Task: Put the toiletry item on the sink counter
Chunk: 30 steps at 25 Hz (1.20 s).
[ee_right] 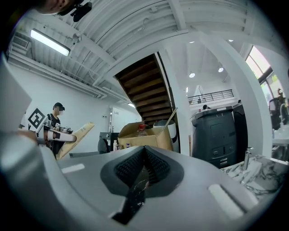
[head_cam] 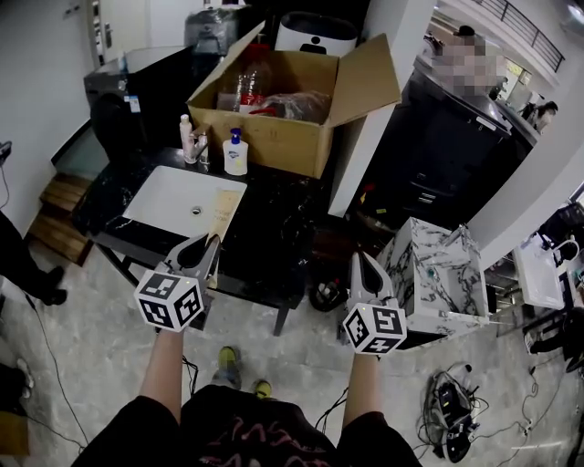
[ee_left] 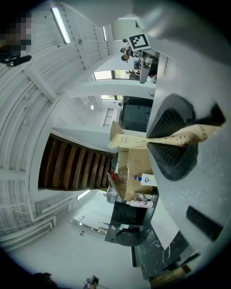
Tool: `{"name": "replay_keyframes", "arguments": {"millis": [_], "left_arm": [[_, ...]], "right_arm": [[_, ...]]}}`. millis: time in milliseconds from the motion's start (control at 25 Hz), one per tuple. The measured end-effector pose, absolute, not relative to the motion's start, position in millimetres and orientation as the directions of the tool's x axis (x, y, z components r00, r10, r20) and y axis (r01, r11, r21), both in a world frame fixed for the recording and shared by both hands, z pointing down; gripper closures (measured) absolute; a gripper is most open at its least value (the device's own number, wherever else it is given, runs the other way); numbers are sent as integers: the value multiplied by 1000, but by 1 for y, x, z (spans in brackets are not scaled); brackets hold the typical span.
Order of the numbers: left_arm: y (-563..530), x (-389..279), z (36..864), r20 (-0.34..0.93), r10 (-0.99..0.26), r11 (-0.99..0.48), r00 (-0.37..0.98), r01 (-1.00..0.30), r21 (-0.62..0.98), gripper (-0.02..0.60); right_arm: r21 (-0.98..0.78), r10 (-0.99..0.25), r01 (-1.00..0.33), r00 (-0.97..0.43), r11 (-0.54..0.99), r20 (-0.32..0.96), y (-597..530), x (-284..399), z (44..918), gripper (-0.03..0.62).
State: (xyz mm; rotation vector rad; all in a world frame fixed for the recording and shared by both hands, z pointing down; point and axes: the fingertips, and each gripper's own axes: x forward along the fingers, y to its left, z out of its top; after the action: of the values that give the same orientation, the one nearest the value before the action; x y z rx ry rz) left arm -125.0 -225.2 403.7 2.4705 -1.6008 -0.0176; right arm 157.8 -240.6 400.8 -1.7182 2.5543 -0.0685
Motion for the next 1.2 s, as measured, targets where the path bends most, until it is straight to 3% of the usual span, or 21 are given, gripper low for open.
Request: {"name": "replay_keyframes", "arguments": {"millis": [880, 1200], "left_arm": [[-368, -161, 409, 66, -838, -517, 542, -826, 225, 550], [-389, -146, 409, 92, -823, -532, 560, -818, 219, 550]], "right_arm": [[-12, -966, -967, -256, 256, -20, -344, 116, 394, 591], [-47, -971, -970, -238, 238, -20, -365, 130, 395, 591]]}}
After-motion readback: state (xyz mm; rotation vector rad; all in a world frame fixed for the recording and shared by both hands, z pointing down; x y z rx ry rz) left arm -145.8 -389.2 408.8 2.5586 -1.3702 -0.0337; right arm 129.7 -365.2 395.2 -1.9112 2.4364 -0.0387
